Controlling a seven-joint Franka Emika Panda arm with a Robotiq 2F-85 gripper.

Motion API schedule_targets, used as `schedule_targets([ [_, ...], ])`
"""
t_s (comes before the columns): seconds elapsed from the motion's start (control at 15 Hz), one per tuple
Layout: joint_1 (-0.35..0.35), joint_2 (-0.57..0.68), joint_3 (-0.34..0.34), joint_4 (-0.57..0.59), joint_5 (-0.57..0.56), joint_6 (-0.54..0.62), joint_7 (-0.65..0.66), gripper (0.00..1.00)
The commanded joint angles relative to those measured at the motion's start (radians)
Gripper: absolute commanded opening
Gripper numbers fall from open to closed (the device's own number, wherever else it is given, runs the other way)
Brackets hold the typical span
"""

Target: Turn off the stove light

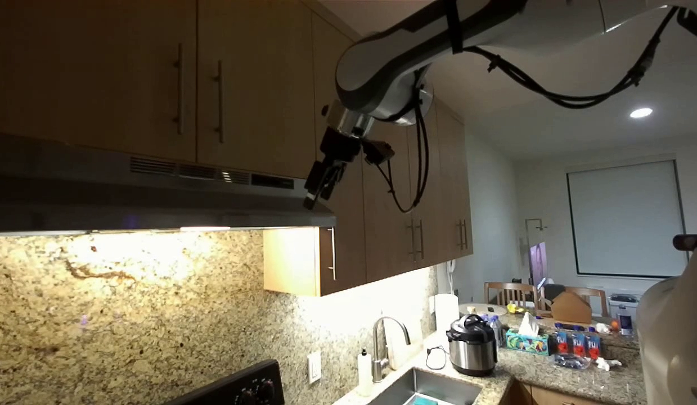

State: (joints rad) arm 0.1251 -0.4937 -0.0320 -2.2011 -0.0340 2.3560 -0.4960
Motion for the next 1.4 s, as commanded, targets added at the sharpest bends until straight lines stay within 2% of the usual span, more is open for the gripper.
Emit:
schedule_targets([
  [0.0,0.024,0.03,-0.006,0.009,0.005,0.172,0.013,1.0],
  [0.67,0.182,0.168,-0.135,0.087,0.196,0.463,-0.103,1.0],
  [0.93,0.153,0.223,-0.16,0.141,0.168,0.543,-0.035,1.0],
  [1.33,0.158,0.308,-0.212,0.213,0.186,0.56,-0.011,1.0],
])
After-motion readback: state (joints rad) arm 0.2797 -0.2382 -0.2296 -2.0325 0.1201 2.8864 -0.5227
